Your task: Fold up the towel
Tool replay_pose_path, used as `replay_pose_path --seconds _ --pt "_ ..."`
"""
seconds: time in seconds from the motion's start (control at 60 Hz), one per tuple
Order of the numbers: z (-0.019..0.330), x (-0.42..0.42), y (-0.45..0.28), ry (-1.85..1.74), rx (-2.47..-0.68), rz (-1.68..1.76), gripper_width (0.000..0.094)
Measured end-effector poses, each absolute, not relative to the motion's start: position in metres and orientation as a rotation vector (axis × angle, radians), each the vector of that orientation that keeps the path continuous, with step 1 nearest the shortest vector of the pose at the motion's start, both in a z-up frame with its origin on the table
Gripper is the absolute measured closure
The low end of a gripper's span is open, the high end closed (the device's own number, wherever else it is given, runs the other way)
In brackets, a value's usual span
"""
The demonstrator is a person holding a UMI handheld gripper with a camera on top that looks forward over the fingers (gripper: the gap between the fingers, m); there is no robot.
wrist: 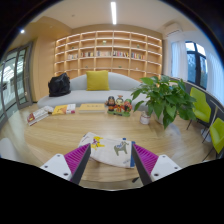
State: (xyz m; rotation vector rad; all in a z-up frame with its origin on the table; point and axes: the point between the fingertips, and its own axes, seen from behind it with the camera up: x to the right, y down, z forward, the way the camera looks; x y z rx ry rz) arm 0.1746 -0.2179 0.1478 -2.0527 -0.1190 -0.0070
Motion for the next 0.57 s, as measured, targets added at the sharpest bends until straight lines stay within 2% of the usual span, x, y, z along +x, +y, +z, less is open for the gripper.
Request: replay_pose_path --seconds 0.217,0.567 --pt "0.178 0.157 -0.286 -0.15 -2.035 -0.001 0.0084" --pt "0.191 0.16 -0.337 -0.147 -2.03 0.012 0.0085"
